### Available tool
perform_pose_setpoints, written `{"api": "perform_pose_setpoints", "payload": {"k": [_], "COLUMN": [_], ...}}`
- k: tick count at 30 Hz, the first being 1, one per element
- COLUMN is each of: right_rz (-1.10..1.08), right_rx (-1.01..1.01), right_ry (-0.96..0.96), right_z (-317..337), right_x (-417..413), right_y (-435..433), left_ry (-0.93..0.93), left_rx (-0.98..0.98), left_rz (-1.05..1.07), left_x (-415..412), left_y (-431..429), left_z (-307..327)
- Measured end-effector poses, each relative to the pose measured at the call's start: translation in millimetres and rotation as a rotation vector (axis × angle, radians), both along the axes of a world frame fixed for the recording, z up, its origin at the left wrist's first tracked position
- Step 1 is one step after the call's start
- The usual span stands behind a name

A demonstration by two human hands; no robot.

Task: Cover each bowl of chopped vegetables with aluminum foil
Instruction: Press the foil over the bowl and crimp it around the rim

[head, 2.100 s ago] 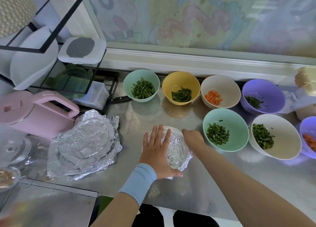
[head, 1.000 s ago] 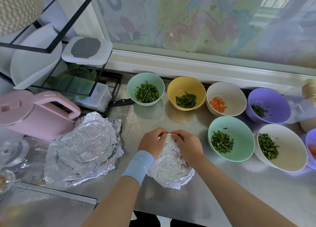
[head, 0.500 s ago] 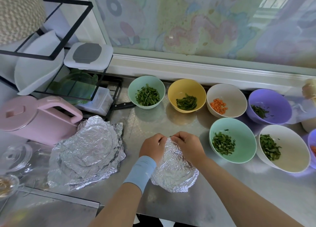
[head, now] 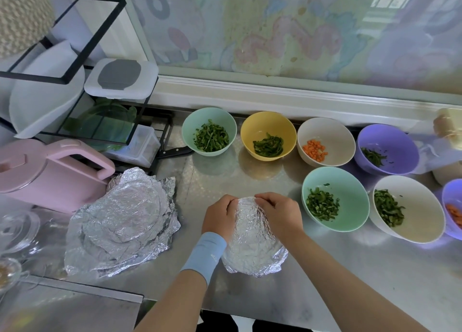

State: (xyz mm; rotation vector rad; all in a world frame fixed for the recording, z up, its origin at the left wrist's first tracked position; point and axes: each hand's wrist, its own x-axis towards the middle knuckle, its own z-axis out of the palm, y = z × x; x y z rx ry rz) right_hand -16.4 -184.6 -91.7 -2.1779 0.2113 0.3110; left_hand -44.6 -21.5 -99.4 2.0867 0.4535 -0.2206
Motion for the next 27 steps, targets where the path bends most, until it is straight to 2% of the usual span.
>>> {"api": "perform_pose_setpoints", "payload": {"k": [2, 5, 7, 8, 10, 12, 14, 22, 24, 27], "right_rz": [-0.005, -0.005, -0.004, -0.001, 0.01, 0.024, 0.031, 0.172, 0.243, 0.22], "right_rx": [0.046, 0.057, 0.055, 0.052, 0.056, 0.055, 0.067, -0.042, -0.166, -0.294], "right_ry": [0.027, 0.036, 0.021, 0.009, -0.015, -0.031, -0.021, -0.026, -0.103, -0.268], "right_z": [-2.4, -4.5, -6.4, -7.8, -9.4, -10.4, -10.1, -6.7, -5.2, -2.8], "right_x": [3.1, 4.1, 1.7, 0.2, -2.4, -3.2, -3.3, 0.1, -2.1, -9.5], "right_y": [-2.5, -4.5, -4.2, -3.9, -3.0, -2.5, -2.4, -3.0, -4.2, -4.3], "left_ry": [0.016, 0.05, -0.061, -0.111, -0.09, -0.025, -0.015, -0.024, -0.045, -0.06], "left_rx": [0.033, 0.205, 0.299, 0.294, 0.159, 0.016, -0.035, -0.046, -0.02, 0.033], "left_rz": [0.012, -0.051, -0.142, -0.199, -0.259, -0.239, -0.182, -0.07, -0.018, 0.081], "left_x": [-3.5, -2.5, 4.9, 9.5, 15.7, 18.3, 18.5, 11.0, 2.7, -8.4], "left_y": [-6.0, -5.2, 0.5, 1.6, -2.6, -10.2, -13.9, -15.5, -17.2, -19.5], "left_z": [1.9, 1.9, 2.4, 3.9, 10.7, 12.8, 9.4, 10.1, 10.4, 8.4]}}
